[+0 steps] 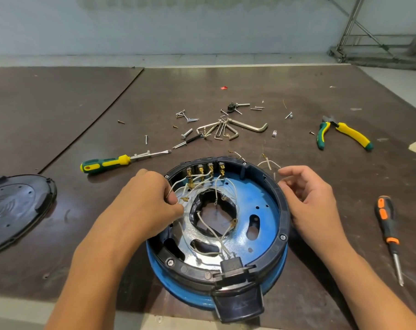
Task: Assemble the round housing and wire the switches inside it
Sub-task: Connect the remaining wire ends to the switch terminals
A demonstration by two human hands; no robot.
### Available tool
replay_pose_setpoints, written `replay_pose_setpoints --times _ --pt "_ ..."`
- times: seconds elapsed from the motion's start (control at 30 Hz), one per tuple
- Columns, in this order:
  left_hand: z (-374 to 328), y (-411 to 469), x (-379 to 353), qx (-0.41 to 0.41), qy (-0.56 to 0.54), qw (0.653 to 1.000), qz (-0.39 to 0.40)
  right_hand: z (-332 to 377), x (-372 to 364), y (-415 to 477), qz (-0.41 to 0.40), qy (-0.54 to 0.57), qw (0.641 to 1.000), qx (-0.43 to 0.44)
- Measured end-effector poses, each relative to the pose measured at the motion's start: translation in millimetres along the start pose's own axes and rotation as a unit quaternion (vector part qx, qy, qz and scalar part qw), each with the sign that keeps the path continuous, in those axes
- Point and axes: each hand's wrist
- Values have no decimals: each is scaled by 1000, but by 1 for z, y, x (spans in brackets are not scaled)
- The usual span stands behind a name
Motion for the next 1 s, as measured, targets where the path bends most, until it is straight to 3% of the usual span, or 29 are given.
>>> replay_pose_setpoints --times 0.33,0.73,1.0 --pt "-8 -1 1 -12 9 997 -71 0 1 0 4 2 1000 -3" --pt "-8 2 1 4 20 995 -93 -1 1 1 4 2 1000 -3" --pt "-5 5 -5 -46 14 989 -143 -1 1 1 7 -1 1000 -5"
Point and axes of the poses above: each hand's wrist, its own y-axis towards the middle knuckle, its own x-axis out of the back of the hand, z = x × y, and after that the axes turned 5 degrees about y, right-handed
